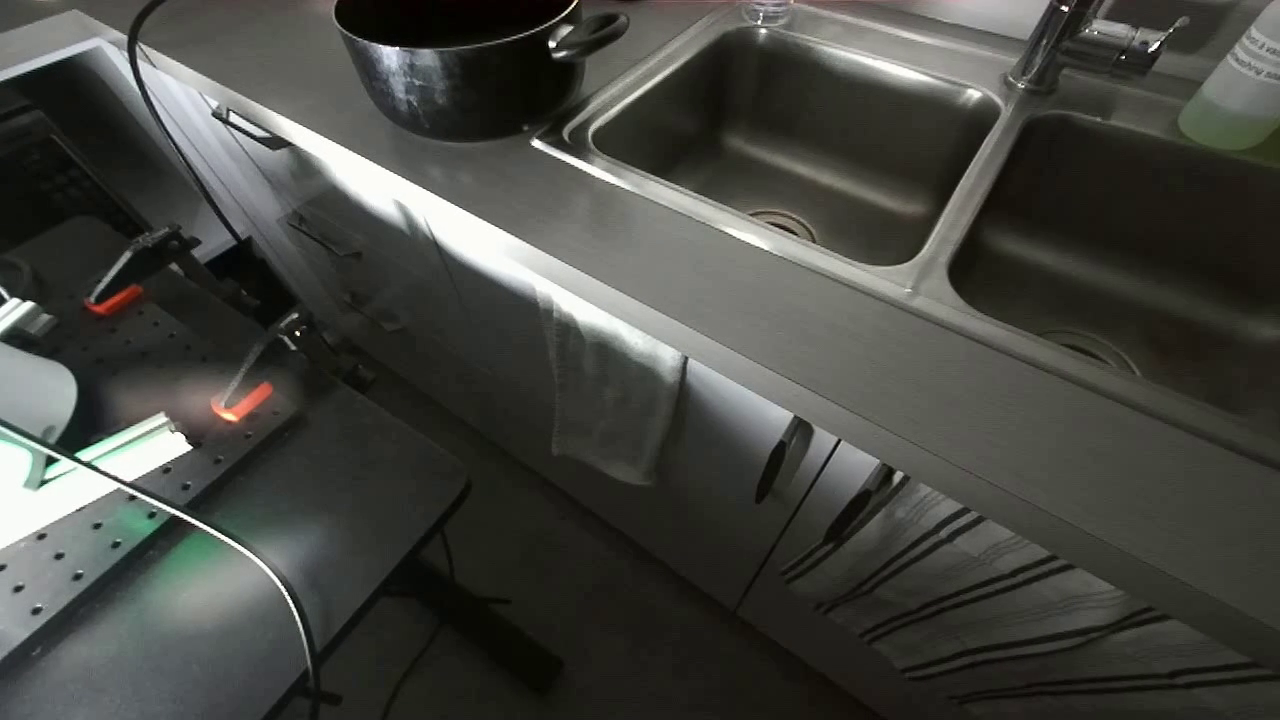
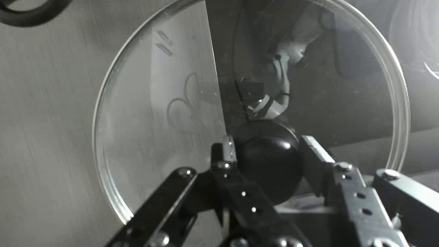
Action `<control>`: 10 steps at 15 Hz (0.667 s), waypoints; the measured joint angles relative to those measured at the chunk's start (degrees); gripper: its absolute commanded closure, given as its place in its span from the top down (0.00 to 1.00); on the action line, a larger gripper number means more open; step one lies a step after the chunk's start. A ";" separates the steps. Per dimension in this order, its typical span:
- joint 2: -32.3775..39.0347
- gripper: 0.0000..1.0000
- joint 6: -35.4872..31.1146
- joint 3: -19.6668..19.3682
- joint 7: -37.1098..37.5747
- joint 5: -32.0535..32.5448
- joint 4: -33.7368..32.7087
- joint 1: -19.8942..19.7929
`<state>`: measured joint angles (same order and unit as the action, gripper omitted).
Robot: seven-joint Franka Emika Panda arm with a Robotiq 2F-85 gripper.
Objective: Take the lid off of the pot
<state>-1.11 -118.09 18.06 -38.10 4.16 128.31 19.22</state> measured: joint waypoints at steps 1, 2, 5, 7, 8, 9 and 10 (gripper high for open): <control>1.97 0.24 0.00 0.01 0.41 0.01 -1.11 -0.02; 4.07 0.24 0.00 0.00 0.85 0.05 -2.27 -0.16; 10.33 0.24 -0.84 -0.26 2.23 1.25 -5.57 -0.89; 13.74 0.24 -2.65 -0.55 3.37 3.06 -7.07 -1.40; 15.06 0.24 -3.69 -0.71 3.96 4.14 -7.55 -1.58; 16.24 0.24 -4.90 -0.95 4.70 5.46 -7.87 -1.68; 17.26 0.24 -6.05 -1.20 5.46 6.75 -8.07 -1.78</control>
<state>16.15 -124.14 16.86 -32.64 10.91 120.24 17.44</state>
